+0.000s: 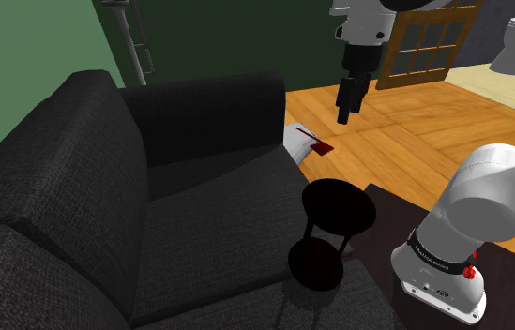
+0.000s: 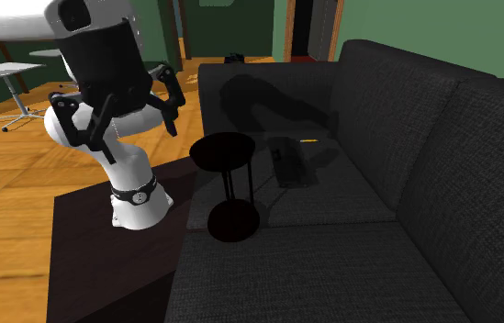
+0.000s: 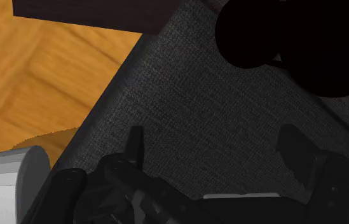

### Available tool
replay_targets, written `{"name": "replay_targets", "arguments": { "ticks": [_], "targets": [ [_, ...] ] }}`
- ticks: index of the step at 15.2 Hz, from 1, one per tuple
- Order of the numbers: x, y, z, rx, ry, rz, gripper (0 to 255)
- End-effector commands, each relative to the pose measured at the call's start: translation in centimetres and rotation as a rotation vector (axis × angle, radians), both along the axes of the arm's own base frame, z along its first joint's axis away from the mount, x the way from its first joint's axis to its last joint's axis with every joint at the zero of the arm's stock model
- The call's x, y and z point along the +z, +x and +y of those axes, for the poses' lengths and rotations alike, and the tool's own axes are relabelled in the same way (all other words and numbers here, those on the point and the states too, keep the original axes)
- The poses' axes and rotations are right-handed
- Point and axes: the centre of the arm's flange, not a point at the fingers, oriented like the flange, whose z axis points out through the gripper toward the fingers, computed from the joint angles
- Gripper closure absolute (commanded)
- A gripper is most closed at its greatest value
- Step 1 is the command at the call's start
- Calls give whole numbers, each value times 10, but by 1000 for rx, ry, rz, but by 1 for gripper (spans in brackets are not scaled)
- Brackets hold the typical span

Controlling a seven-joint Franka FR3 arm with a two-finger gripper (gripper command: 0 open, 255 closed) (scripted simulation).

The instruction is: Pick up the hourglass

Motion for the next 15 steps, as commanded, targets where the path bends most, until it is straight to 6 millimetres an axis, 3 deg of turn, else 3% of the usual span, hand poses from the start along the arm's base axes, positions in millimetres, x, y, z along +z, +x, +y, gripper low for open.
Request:
{"name": "replay_targets", "arguments": {
  "ticks": [1,8,12,15],
  "targets": [
    [0,0,0,0,0,0,0],
    [-65,57,107,283,-188,252,0],
    [-115,68,167,445,-295,396,0],
    [-158,65,209,566,-376,504,0]
  ]
}}
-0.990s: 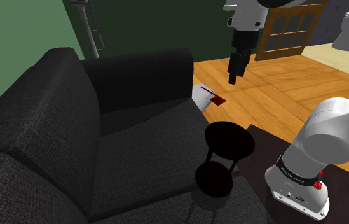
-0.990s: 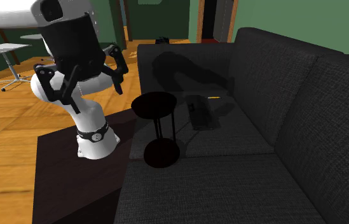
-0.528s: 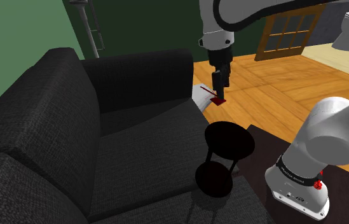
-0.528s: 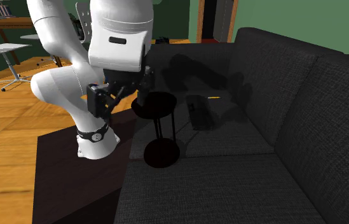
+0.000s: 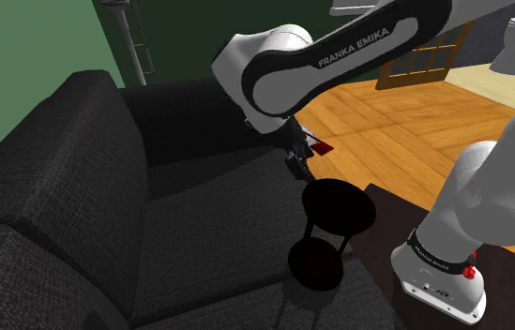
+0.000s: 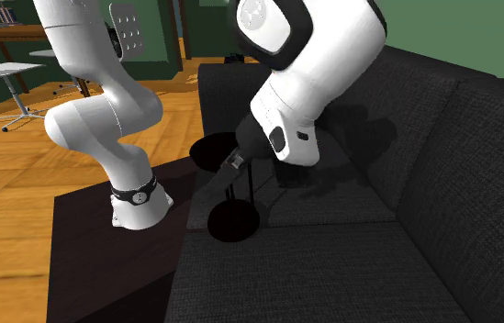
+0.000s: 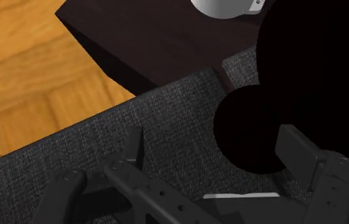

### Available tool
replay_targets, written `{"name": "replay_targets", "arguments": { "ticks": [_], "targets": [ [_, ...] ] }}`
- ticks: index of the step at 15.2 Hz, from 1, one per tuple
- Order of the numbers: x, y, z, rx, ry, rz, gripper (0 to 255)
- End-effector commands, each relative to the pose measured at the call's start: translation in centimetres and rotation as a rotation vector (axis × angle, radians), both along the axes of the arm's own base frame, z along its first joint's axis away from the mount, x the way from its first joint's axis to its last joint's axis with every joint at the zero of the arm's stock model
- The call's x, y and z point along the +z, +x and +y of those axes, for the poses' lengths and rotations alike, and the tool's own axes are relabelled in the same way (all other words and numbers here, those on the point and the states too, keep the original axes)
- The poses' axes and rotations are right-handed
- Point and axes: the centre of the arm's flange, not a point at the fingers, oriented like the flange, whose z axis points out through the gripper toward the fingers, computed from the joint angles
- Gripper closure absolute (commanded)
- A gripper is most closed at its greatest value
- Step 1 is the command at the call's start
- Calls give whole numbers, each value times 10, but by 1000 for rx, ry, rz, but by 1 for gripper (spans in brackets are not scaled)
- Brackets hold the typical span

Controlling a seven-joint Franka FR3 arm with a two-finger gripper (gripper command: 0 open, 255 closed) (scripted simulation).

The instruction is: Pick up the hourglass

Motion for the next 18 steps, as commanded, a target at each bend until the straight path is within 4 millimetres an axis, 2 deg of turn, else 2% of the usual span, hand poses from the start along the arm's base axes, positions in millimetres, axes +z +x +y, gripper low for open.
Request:
{"name": "replay_targets", "arguments": {
  "ticks": [1,6,13,15,16,18],
  "targets": [
    [-41,-10,31,78,-47,99,0],
    [-115,-40,86,273,-181,276,0],
    [-152,-40,86,273,-181,276,0],
    [-155,-40,86,273,-181,276,0],
    [-156,-40,86,273,-181,276,255],
    [-156,-40,85,273,-181,276,255]
  ]
}}
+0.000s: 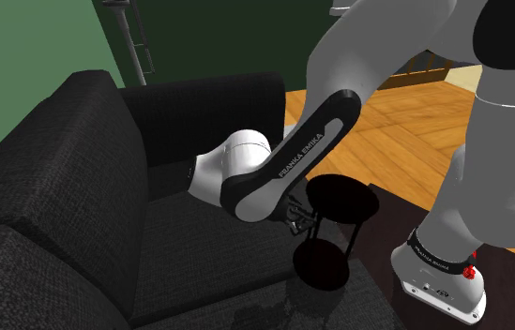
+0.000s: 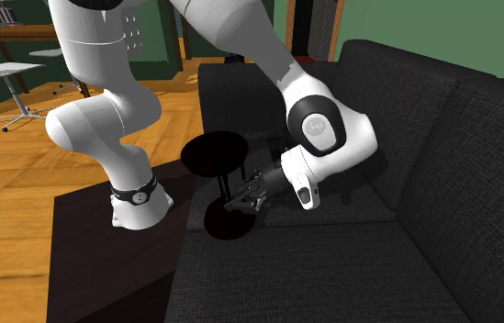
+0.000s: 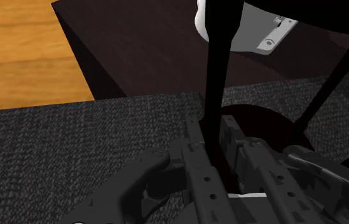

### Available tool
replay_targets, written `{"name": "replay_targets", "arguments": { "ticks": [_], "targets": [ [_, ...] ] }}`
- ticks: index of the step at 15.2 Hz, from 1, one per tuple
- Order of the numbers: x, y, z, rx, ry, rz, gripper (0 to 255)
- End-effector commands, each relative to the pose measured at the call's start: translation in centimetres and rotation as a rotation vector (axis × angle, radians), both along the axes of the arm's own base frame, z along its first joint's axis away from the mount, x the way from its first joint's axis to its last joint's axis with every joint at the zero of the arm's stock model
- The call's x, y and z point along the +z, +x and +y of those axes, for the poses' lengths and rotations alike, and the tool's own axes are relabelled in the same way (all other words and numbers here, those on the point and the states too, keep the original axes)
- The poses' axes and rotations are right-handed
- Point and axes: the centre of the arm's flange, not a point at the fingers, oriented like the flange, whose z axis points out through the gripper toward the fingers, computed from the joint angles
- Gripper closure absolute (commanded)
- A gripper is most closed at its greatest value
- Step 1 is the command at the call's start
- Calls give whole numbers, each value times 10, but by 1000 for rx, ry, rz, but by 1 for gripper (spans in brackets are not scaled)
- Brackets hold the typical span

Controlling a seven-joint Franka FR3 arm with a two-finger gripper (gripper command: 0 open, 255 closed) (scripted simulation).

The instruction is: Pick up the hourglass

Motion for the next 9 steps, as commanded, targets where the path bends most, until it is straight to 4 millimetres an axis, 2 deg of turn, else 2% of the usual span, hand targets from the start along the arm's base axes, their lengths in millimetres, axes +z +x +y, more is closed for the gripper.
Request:
{"name": "replay_targets", "arguments": {
  "ticks": [1,7,9],
  "targets": [
    [0,0,0,0,0,0,255],
    [0,0,0,0,0,0,255],
    [11,0,0,0,0,0,255]
  ]
}}
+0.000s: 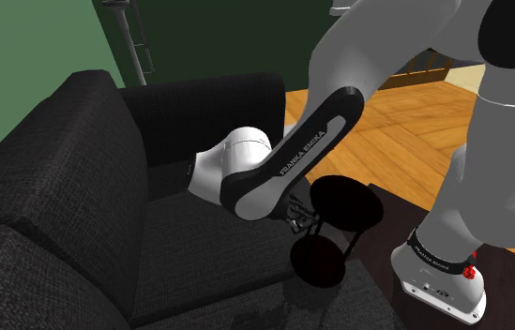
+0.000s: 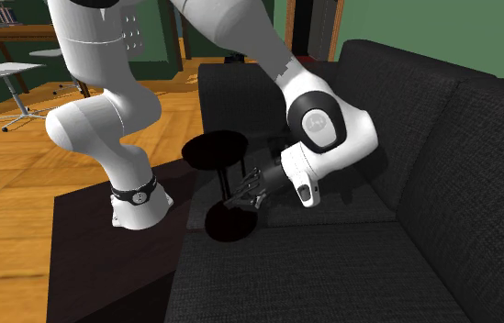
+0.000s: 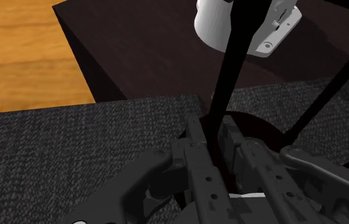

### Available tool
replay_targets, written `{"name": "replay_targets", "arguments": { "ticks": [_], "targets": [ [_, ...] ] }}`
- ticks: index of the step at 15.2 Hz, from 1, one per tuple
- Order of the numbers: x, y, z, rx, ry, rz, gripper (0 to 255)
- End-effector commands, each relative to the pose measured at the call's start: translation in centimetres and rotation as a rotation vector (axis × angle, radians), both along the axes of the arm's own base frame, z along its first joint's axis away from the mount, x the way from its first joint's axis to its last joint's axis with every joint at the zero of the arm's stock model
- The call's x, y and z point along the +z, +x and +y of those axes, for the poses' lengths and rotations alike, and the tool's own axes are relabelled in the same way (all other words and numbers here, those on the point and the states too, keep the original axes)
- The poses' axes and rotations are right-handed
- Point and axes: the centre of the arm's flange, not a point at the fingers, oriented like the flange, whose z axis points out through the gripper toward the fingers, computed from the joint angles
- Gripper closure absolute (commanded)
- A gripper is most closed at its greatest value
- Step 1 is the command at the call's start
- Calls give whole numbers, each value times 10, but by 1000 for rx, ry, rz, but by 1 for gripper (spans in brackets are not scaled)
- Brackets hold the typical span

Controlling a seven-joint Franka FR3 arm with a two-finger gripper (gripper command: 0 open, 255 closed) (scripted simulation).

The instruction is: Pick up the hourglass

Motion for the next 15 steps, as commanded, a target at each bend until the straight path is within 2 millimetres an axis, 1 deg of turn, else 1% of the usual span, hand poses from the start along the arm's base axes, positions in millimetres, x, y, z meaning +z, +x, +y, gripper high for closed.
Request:
{"name": "replay_targets", "arguments": {
  "ticks": [1,13,15],
  "targets": [
    [10,0,0,0,0,0,255],
    [73,0,0,0,0,0,255],
    [74,0,0,0,0,0,255]
  ]
}}
